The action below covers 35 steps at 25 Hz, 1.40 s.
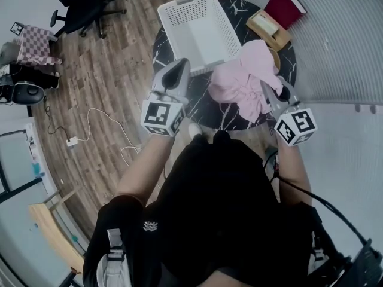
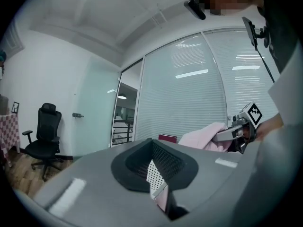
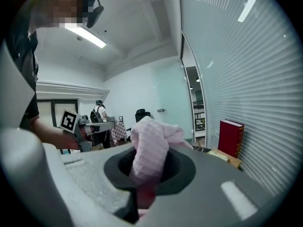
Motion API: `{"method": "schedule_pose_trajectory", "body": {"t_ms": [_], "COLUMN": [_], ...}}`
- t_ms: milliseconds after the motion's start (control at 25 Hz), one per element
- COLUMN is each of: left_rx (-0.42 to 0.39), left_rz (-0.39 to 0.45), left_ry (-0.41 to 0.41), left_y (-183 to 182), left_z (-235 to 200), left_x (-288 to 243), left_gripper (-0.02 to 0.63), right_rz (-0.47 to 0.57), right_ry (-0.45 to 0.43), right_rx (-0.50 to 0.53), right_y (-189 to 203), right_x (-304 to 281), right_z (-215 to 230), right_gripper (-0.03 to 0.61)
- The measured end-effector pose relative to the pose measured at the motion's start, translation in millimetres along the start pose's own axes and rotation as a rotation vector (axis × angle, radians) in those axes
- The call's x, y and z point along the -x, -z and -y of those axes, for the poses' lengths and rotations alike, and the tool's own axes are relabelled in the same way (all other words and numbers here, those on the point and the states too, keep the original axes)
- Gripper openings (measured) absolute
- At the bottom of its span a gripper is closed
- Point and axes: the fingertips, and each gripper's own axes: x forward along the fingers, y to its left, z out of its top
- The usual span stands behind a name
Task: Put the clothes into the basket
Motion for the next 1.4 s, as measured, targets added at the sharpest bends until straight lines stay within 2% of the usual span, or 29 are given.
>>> {"method": "schedule_pose_trajectory", "body": {"t_ms": [240, 680, 1400], "left_rx": [-0.020, -0.062, -0.058], "left_rz": [0.027, 0.077, 0.113], "left_ry": [-0.014, -0.087, -0.164], "left_y": [-17.7, -56.6, -81.5], "left_z": [0.2, -14.0, -36.4], "left_x": [-1.1, 12.8, 14.4], "left_gripper": [0.006, 0.006, 0.006], "right_rz": [0.060, 0.128, 0.193], "right_ry": [0.000, -0.047, -0.120], "right_rx": [0.063, 0.058, 0.106], "right_y": [-36.5, -78.7, -131.4], "right_x": [3.4, -6.2, -39.9], "right_z": [2.3, 6.1, 3.7], "right_gripper": [0.037, 0.035, 0.035]}}
